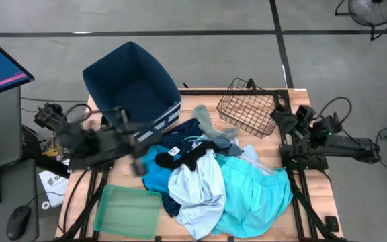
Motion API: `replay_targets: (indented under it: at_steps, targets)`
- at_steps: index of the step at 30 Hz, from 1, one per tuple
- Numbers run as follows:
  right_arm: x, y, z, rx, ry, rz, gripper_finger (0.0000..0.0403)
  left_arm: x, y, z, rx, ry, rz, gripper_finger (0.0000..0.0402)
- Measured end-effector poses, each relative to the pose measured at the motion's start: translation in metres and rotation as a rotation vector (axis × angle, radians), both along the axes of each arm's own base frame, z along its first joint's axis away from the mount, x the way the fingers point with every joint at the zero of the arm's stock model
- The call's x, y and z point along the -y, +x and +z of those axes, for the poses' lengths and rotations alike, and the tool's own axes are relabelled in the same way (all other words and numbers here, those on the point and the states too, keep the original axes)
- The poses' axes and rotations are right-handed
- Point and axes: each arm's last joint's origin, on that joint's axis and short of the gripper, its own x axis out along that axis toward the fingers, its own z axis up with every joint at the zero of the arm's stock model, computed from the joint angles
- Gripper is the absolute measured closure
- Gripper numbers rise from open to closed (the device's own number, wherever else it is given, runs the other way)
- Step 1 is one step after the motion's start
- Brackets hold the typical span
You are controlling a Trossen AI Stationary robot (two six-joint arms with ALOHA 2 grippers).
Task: Pick & Place Cloths
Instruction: Put the black sock into the blue bin
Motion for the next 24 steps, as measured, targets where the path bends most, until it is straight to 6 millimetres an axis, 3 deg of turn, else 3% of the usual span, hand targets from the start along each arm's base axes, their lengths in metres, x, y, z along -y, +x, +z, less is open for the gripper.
replay_targets:
  at_steps: [5,9,18,24]
  targets:
    - [0.001,0.008,0.007,-0.042,-0.08,-0.056,0.0324,-0.016,0.02,-0.018,-0.149,-0.116,0.412,0.0251]
    - [0.002,0.013,0.015,-0.067,-0.16,-0.11,0.0281,-0.023,0.031,-0.026,-0.199,-0.105,0.517,0.0248]
    - [0.001,0.019,0.045,-0.132,-0.245,-0.138,0.0205,-0.021,0.045,-0.036,-0.196,-0.114,0.519,0.0248]
    - [-0.001,0.021,0.093,-0.196,-0.371,-0.194,0.0186,-0.015,0.048,-0.033,-0.009,-0.264,0.233,0.0248]
